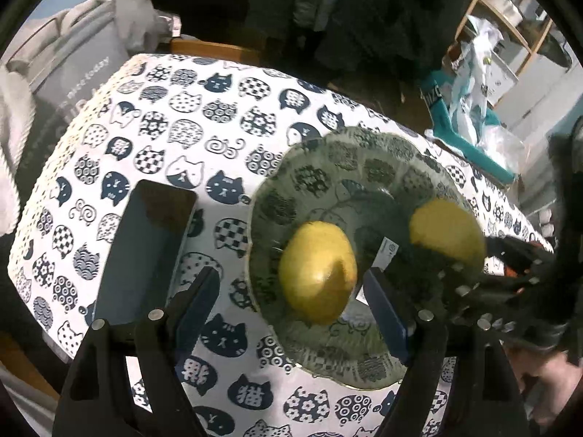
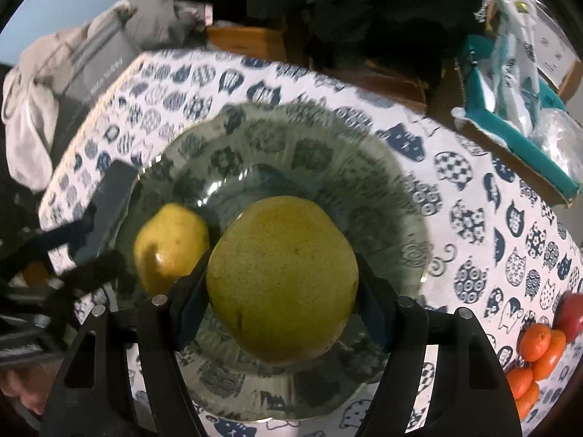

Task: Organize fruits
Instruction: 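Lower both fruits into the green glass bowl and open both tools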

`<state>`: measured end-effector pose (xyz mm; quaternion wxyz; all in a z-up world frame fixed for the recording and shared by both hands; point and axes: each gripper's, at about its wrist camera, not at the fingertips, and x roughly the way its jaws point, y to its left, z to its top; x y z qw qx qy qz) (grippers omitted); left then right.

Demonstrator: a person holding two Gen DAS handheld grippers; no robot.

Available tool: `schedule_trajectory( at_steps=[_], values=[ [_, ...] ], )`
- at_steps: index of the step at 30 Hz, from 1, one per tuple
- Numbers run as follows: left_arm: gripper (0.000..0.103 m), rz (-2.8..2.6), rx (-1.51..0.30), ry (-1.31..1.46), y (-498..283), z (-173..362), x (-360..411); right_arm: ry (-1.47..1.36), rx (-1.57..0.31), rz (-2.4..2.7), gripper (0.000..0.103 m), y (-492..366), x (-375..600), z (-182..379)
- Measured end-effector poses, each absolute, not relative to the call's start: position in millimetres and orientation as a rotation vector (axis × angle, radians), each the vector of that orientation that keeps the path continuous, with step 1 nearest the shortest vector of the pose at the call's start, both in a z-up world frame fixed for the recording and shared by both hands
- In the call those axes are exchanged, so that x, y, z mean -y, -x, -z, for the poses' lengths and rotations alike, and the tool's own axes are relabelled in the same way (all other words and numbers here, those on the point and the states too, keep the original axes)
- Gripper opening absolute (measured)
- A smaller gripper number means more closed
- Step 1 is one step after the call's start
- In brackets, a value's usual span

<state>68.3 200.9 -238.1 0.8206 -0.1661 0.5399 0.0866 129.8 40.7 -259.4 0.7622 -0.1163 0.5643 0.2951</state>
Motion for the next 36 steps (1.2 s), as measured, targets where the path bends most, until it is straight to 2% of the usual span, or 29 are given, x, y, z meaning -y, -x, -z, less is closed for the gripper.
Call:
schedule_trajectory(
  at_steps=[19, 20, 23, 25, 36],
  values=[
    [0.083, -0.228, -1.170, 0.346, -57, 248, -215, 0.339, -1.305, -0.630, 0.073, -121, -55, 294],
    [0.083, -0.229, -1.171, 0.347, -57, 248, -215, 0.339, -1.307, -0.631, 0.075, -121, -56, 295],
    [0.083, -0.228, -1.172, 0.349, -57, 247, -215, 0.304, -1.264, -0.643, 0.084, -121, -57, 286],
    [0.083, -0.227, -1.170, 0.349, -57, 245, -214, 0.296, -1.245, -0.648, 0.086, -123, -57, 278],
    [0.083, -0.218, -1.129, 0.345, -52, 223, -208, 0.186, -1.121, -0.627, 0.086, -128, -37, 222]
  ],
)
